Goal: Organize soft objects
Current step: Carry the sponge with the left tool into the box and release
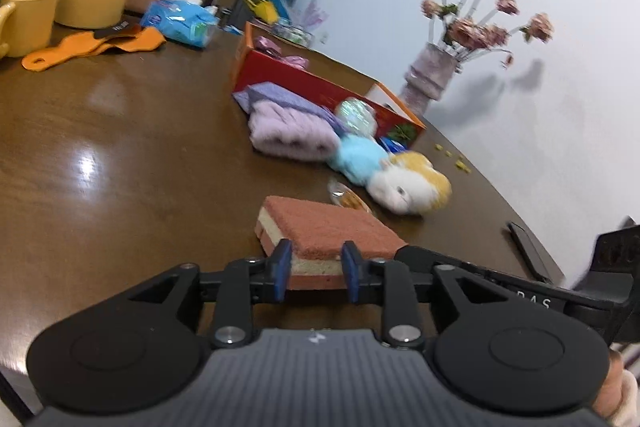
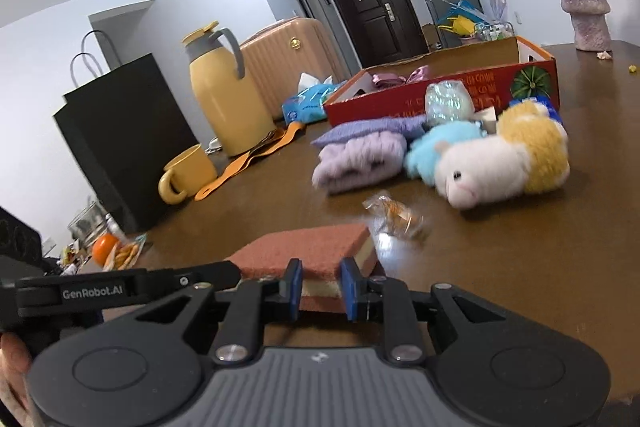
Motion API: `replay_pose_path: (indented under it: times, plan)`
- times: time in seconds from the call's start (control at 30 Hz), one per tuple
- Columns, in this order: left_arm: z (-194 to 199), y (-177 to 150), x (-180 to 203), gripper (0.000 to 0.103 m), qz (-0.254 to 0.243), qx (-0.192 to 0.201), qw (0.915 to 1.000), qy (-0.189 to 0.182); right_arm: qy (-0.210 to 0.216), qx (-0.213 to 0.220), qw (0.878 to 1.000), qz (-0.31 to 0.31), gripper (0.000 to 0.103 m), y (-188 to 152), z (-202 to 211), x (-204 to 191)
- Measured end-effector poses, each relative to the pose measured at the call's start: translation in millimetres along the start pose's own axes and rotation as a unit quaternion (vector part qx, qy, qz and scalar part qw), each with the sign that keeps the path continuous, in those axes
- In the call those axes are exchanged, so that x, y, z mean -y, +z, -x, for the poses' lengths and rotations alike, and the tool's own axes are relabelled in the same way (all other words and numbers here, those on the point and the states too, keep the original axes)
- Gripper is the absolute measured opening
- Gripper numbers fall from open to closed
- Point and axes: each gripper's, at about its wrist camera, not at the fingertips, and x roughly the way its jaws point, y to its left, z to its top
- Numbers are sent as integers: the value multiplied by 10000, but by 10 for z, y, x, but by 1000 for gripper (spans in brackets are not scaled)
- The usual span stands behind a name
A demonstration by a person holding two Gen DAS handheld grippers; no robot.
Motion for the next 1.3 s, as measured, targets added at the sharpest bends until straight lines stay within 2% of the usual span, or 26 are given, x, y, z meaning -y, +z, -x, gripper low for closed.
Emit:
replay_pose_path:
  times: [0.1, 0.33, 0.6, 0.77, 0.9, 1.17, 1.3]
  plan:
    - [91, -79, -2, 37, -21, -89, 9999, -124, 37, -66, 10000, -34, 23, -121, 130, 0]
    - [204, 77, -105, 38, 342, 217, 9992, 26, -79, 192, 9996, -211, 28, -88, 241, 61]
    - [-94, 108, -90, 38, 359, -250, 9990, 21, -109, 40, 9992, -395, 28, -65, 38, 66]
    - [-123, 53, -154, 37, 451, -339, 9984, -22, -107, -65, 9987, -485, 28, -73, -44, 89]
    - [-172, 38, -194, 33, 551, -448, 9975, -41, -43, -136, 9984, -547, 28, -79, -99, 107]
    - [-218, 98, -178, 29, 560, -389, 9976, -85, -44, -193, 9988, -447, 27, 0, -175, 98]
    - [-234, 321, -76, 29, 387, -136, 9991, -136, -62, 44, 9997, -245, 27, 196, -147, 47]
